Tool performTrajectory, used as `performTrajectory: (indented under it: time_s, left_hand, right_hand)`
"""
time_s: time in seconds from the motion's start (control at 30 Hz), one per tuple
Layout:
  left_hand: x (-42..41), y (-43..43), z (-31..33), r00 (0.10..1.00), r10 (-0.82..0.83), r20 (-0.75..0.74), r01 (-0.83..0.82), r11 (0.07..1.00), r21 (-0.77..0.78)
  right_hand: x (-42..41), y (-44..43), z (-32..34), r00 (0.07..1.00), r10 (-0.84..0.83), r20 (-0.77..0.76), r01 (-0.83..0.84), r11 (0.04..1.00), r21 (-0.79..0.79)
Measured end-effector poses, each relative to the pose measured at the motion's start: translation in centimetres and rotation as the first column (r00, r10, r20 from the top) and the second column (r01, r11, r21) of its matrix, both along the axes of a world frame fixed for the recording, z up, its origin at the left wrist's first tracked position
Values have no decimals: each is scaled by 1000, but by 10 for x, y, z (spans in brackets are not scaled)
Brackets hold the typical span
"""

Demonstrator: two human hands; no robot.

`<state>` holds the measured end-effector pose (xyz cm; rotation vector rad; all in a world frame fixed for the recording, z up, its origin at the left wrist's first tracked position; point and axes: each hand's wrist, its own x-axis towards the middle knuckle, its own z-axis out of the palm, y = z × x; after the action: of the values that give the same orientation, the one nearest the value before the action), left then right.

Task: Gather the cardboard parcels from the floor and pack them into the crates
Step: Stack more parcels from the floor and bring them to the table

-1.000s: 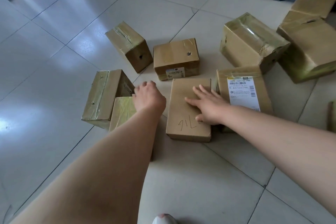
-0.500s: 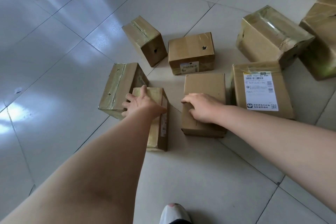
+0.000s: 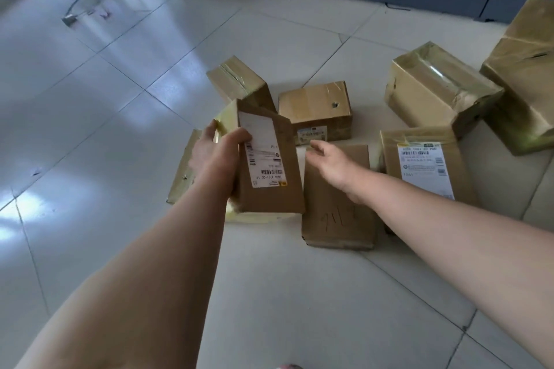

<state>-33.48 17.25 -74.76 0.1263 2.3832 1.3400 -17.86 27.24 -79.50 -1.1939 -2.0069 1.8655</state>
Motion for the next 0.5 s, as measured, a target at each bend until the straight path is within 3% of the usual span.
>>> performTrajectory:
  time_s: [0.1,0.23,0.4,0.5]
  left_hand:
    - [10,-6,4,988,-28,155,1,985,170]
    - [3,-2,4,978,-70,196,9,955,295]
    - [13,13,5,914,-227,337,111,937,331]
    - [31,23,-1,861,-294,414,158,930,332]
  right_hand:
    - [-1,-4,7,996,-13,-87,7,997,-77]
    - [2,-2,8,986,-38,-164,24,996,-89]
    - [20,15,22,898,-300,-323,275,954,-121]
    - [33,23,20,825,-470,-312,453,882,-130]
